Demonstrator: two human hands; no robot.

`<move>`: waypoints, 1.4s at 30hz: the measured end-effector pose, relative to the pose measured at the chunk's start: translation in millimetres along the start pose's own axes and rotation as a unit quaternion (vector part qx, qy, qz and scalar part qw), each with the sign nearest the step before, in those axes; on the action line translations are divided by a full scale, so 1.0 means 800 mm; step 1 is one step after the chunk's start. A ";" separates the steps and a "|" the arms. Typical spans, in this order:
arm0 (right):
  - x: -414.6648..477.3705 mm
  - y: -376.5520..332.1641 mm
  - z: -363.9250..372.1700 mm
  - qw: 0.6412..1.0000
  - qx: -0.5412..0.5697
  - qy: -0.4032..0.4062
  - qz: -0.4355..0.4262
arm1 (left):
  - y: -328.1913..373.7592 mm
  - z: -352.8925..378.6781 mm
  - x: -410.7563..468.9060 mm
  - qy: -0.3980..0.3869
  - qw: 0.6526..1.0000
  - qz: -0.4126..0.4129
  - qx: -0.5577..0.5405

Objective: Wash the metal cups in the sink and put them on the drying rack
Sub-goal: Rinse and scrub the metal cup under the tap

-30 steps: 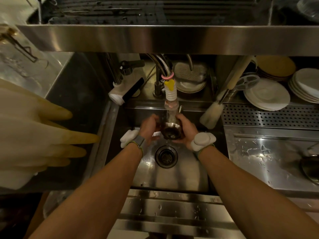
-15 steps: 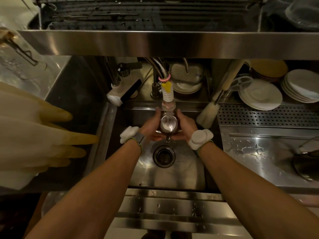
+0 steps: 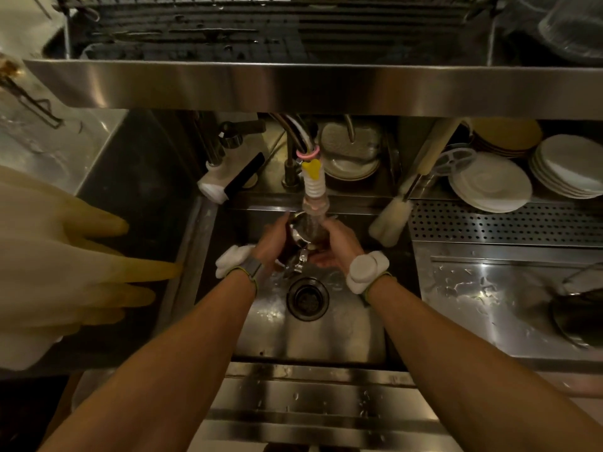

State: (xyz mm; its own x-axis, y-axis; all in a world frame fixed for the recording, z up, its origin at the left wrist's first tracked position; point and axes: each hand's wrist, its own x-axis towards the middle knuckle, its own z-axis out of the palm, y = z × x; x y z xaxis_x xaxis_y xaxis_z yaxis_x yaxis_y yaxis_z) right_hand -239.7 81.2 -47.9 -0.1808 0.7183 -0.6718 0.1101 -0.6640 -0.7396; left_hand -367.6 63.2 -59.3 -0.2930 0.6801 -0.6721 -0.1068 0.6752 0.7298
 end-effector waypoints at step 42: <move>0.005 0.016 -0.019 0.936 -0.326 0.003 -0.131 | -0.027 -0.017 0.007 0.033 0.995 -0.017 0.088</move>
State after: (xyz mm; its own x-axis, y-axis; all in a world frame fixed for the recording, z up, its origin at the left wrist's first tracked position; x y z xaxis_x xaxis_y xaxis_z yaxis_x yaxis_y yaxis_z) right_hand -224.3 78.8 -60.8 -0.2791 0.8417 -0.4622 0.6359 -0.1986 -0.7458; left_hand -380.1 48.4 -77.5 -0.3547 0.6402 -0.6815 0.0484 0.7404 0.6704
